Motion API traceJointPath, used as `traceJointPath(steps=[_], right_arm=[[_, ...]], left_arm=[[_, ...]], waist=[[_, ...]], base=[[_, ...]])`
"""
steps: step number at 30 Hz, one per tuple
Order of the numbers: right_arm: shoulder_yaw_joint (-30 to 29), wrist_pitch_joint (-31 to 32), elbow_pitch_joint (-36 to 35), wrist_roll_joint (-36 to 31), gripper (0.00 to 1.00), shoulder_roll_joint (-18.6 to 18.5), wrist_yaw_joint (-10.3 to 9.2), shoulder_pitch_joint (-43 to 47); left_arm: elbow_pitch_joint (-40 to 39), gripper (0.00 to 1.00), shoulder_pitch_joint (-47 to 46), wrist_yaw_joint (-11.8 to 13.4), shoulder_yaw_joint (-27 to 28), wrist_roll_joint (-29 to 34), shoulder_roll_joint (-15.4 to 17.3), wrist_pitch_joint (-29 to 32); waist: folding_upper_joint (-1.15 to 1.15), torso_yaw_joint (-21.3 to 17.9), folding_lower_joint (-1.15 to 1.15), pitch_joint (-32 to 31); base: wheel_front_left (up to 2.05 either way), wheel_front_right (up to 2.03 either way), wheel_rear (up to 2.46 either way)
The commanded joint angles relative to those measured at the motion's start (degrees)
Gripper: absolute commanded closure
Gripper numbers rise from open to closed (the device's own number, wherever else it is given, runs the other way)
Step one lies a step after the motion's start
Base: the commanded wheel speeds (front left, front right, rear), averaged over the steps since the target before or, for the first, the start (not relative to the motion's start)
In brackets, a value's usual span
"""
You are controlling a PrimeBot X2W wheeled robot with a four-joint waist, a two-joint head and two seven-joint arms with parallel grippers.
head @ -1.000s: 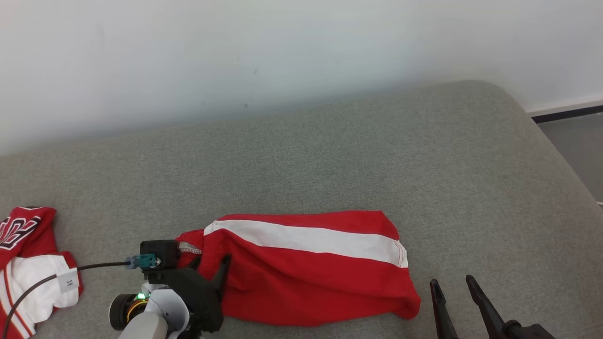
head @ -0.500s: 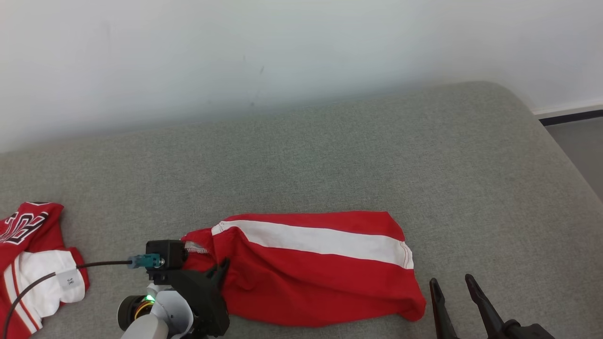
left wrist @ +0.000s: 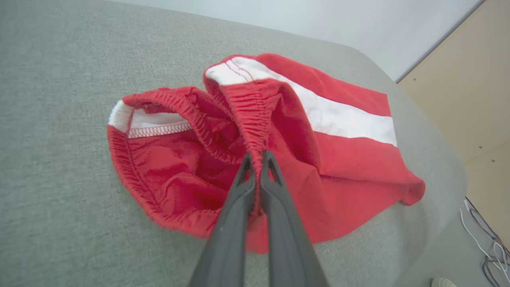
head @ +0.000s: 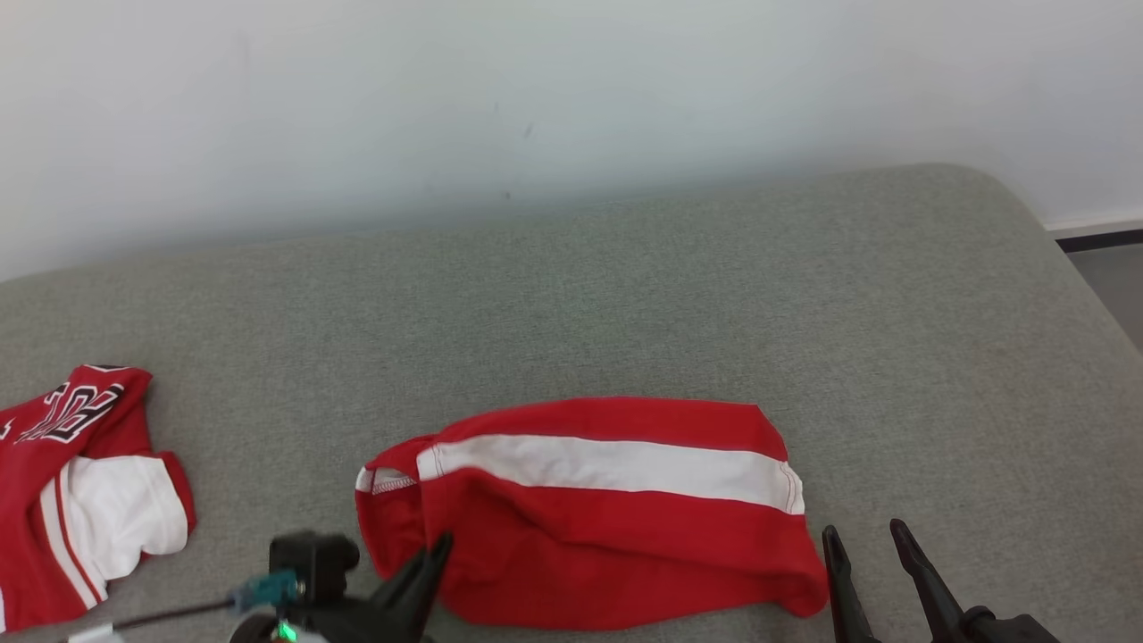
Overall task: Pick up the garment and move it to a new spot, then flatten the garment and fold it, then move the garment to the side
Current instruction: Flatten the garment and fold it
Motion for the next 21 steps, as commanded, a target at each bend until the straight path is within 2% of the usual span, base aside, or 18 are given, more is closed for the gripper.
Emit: traceJointPath(steps=[1, 7, 15, 16, 17, 18, 19, 21], right_arm=[[0.0, -0.1, -0.1, 0.1, 0.00, 0.0, -0.13, 0.3], [-0.2, -0.3, 0.1, 0.0, 0.00, 0.0, -0.13, 0.0], [0.3, 0.4, 0.2, -0.2, 0.00, 0.0, -0.13, -0.1], [0.4, 0.5, 0.2, -0.2, 0.00, 0.0, -0.13, -0.1], [0.4, 0.6, 0.3, -0.2, 0.00, 0.0, -0.13, -0.1], [0.4, 0.6, 0.3, -0.1, 0.00, 0.0, -0.13, 0.0], [0.3, 0.6, 0.3, -0.1, 0.00, 0.0, -0.13, 0.2], [0.2, 0.7, 0.4, -0.1, 0.00, 0.0, -0.13, 0.5]], left_arm=[[-1.6, 1.00, 2.7, 0.0, -0.6, 0.6, 1.1, -0.9], [-4.1, 1.00, 9.2, 0.0, -2.6, 1.9, 2.6, -2.1], [0.7, 1.00, 10.3, 2.1, -2.9, 2.8, 3.2, -2.0], [1.1, 0.91, 10.3, 2.4, -2.6, 2.6, 3.0, -2.4], [1.5, 0.58, 10.4, 2.4, -2.5, 2.2, 2.7, -2.6], [1.9, 0.03, 10.5, 2.6, -2.3, 2.0, 2.5, -3.1], [2.0, 0.00, 10.4, 2.8, -2.0, 1.9, 2.4, -3.6], [2.2, 0.00, 10.4, 2.9, -1.7, 1.9, 2.0, -4.7]], waist=[[0.00, 0.5, 0.00, 0.2], [0.00, 2.1, 0.00, 0.5], [0.00, 2.9, 0.00, -0.4], [0.00, 2.9, 0.00, -0.6], [0.00, 2.9, 0.00, -0.7], [0.00, 2.9, 0.00, -0.8], [0.00, 2.9, 0.00, -1.0], [0.00, 3.0, 0.00, -1.3]], base=[[0.00, 0.00, 0.00], [0.00, 0.00, 0.00], [0.00, 0.00, 0.00], [0.00, 0.00, 0.00], [0.00, 0.00, 0.00], [0.00, 0.00, 0.00], [0.00, 0.00, 0.00], [0.00, 0.00, 0.00]])
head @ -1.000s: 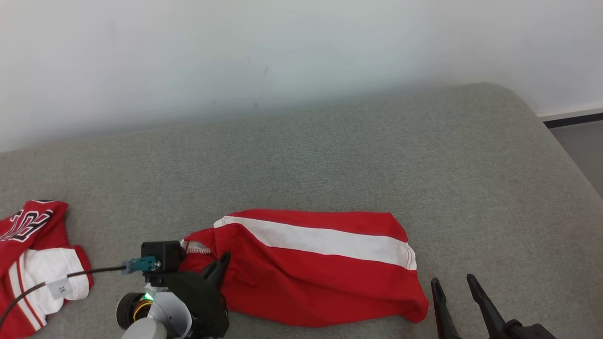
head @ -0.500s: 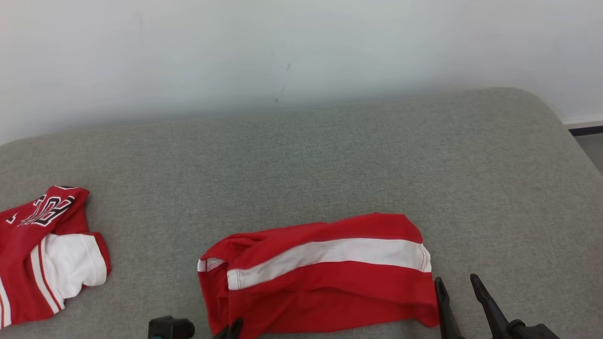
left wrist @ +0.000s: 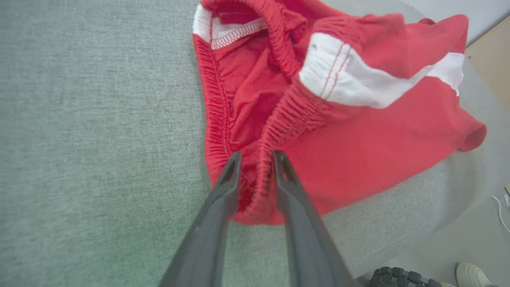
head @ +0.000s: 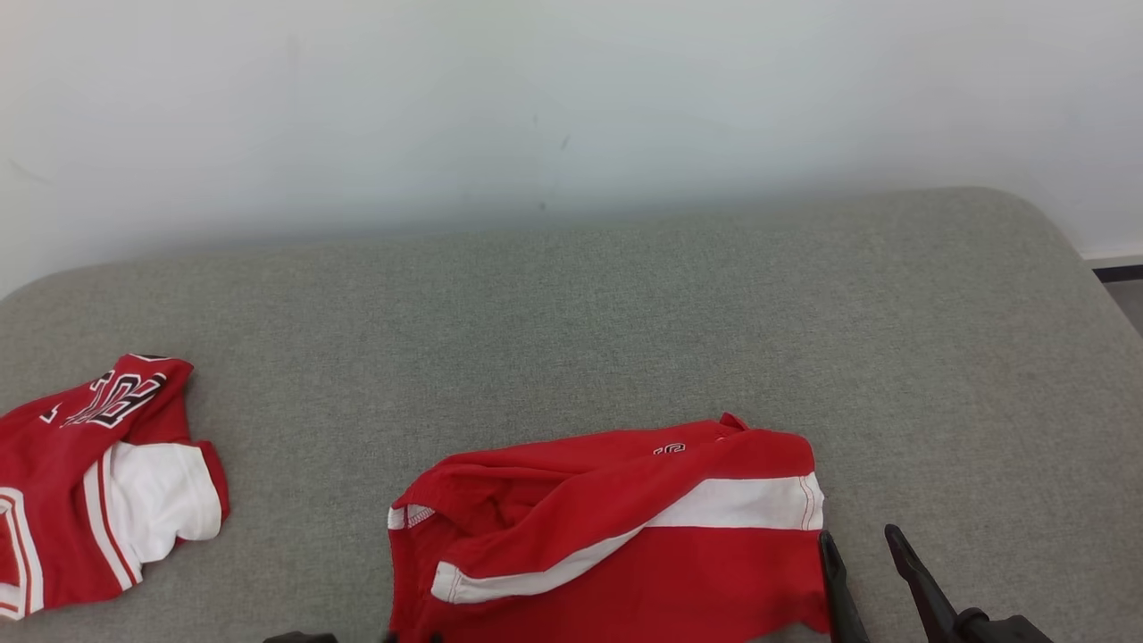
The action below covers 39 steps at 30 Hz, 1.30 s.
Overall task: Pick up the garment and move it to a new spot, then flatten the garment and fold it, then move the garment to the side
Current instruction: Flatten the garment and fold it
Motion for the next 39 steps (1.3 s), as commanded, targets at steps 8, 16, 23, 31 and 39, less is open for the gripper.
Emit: traceJointPath(steps=[8, 16, 23, 31, 39], right_arm=[[-0.7, 0.5, -0.4, -0.3, 0.00, 0.0, -0.13, 1.3], [-2.2, 0.1, -1.0, -1.1, 0.00, 0.0, -0.13, 2.0], [-2.8, -1.1, -0.2, -1.5, 0.00, 0.0, -0.13, 2.5], [-3.5, -2.6, 1.6, -2.5, 0.00, 0.0, -0.13, 3.0], [-6.0, -3.0, 1.9, -2.7, 0.00, 0.0, -0.13, 4.3]], left_arm=[[-2.2, 0.00, 2.1, 0.0, 3.4, -1.8, -2.3, -10.0], [-7.4, 0.00, 5.8, 1.9, 11.3, 2.8, -4.4, -18.2], [-17.0, 0.00, 10.5, 0.6, 23.0, 14.7, -10.3, -18.2], [-19.2, 0.00, 14.8, -1.1, 29.0, 25.0, -12.8, -18.3], [-15.1, 0.00, 16.5, -2.2, 28.6, 28.6, -13.2, -18.3]], waist=[[0.00, 0.9, 0.00, -1.2], [0.00, 3.9, 0.00, -2.8], [0.00, 7.1, 0.00, -4.3], [0.00, 9.6, 0.00, -6.5], [0.00, 10.3, 0.00, -8.0]], base=[[0.00, 0.00, 0.00], [0.00, 0.00, 0.00], [0.00, 0.00, 0.00], [0.00, 0.00, 0.00], [0.00, 0.00, 0.00]])
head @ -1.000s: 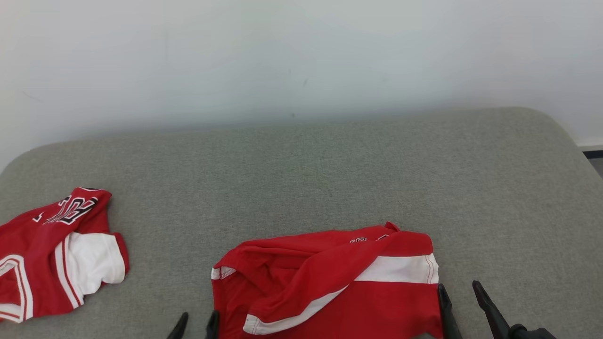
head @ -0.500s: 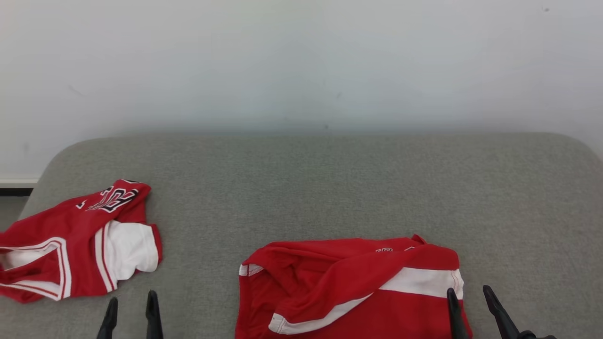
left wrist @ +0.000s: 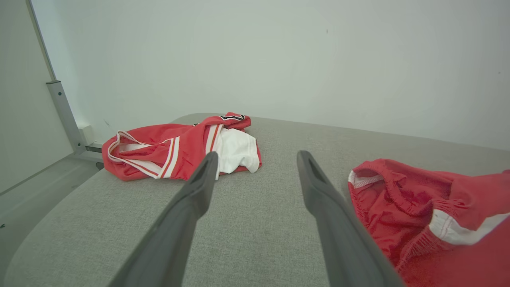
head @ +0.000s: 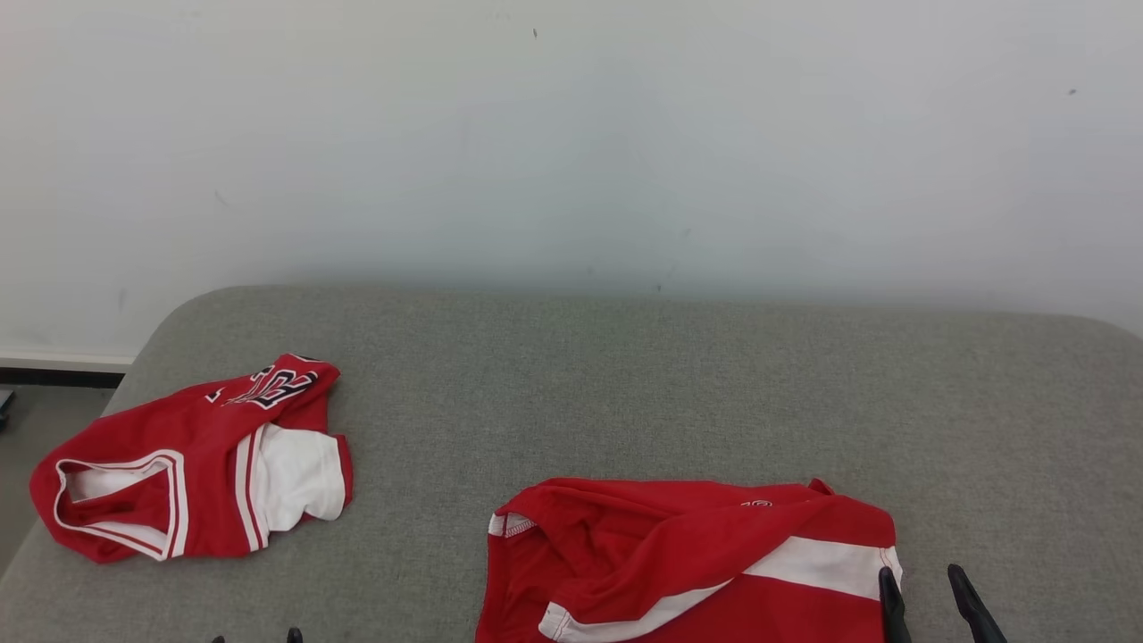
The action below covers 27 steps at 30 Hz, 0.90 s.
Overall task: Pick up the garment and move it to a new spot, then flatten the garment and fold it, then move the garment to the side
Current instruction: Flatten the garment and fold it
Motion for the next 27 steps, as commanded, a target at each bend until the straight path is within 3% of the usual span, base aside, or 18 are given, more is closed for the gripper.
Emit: traceJointPath(steps=[1, 11, 27], right_arm=[[-0.8, -0.3, -0.2, -0.2, 0.00, 0.0, -0.13, 1.1], [-3.5, -0.3, 0.0, -0.5, 0.00, 0.0, -0.13, 1.6], [-2.4, -0.3, 0.4, 1.1, 0.00, 0.0, -0.13, 0.6]], left_arm=[[1.3, 0.00, 0.5, -0.4, -0.3, 0.8, -0.1, -0.2], [4.6, 0.00, -1.3, -0.8, -1.6, 0.1, -0.2, -0.2], [5.6, 0.00, -2.5, -0.9, -1.7, -0.3, -0.3, -0.2]], waist=[[0.00, 0.1, 0.01, -0.5], [0.00, -1.9, 0.01, -0.1], [0.00, -3.3, 0.01, 0.9]], base=[[0.00, 0.00, 0.00], [0.00, 0.00, 0.00], [0.00, 0.00, 0.00]])
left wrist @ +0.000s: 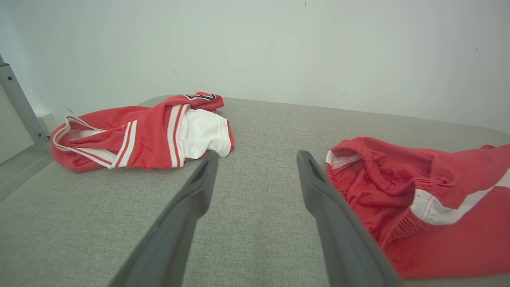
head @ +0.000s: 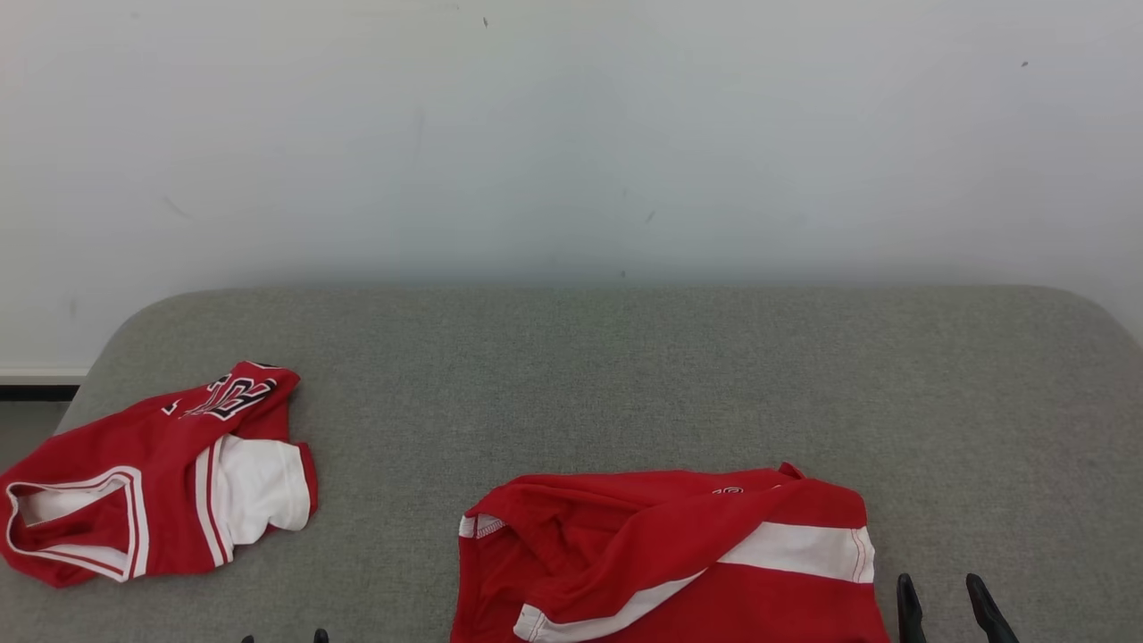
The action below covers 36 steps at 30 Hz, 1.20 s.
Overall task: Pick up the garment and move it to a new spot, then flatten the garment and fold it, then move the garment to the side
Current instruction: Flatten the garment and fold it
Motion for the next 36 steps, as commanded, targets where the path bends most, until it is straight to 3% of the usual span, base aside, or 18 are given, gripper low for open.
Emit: traceJointPath(steps=[1, 6, 11, 15, 20, 25, 36], right_arm=[[0.0, -0.3, 0.2, 0.7, 0.00, 0.0, -0.13, -0.3], [-0.3, -0.3, 0.9, 0.9, 0.00, 0.0, -0.13, -0.8], [0.8, 2.5, 1.6, 1.5, 0.00, -0.1, -0.13, -3.3], [0.7, 8.3, 0.6, 2.1, 0.00, -1.0, -0.13, -5.5], [1.3, 17.3, 0.7, 3.9, 0.00, -2.9, -0.13, -8.9], [0.4, 23.8, 1.9, 4.6, 0.00, -4.0, -0.13, -12.3], [0.8, 26.7, 3.5, 4.4, 0.00, -4.6, -0.13, -16.2]], left_arm=[[0.2, 0.00, -0.6, -0.1, -0.1, -0.2, -0.1, -0.2], [0.5, 0.00, -1.5, -0.1, -2.0, -1.4, -0.1, -0.2], [5.2, 0.00, -4.3, -0.1, -10.1, -6.0, 2.2, 0.2], [7.7, 0.00, -8.8, -0.1, -18.1, -11.0, 4.9, 4.9], [7.0, 0.00, -13.6, -0.1, -23.9, -14.9, 7.3, 10.1], [5.5, 0.00, -16.6, -0.1, -28.1, -18.8, 8.8, 15.4], [2.7, 0.00, -18.7, -0.1, -32.2, -25.5, 12.2, 21.3]], waist=[[0.00, -0.1, 0.00, 0.1], [0.00, -0.2, 0.00, 0.8], [0.00, -0.1, 0.00, 2.1], [0.00, -0.1, 0.00, 3.3], [0.00, -0.8, 0.00, 5.2], [0.00, -1.8, 0.00, 7.3], [0.00, -3.0, 0.00, 9.7]], base=[[0.00, 0.00, 0.00], [0.00, 0.00, 0.00], [0.00, 0.00, 0.00], [0.00, 0.00, 0.00], [0.00, 0.00, 0.00], [0.00, 0.00, 0.00], [0.00, 0.00, 0.00]])
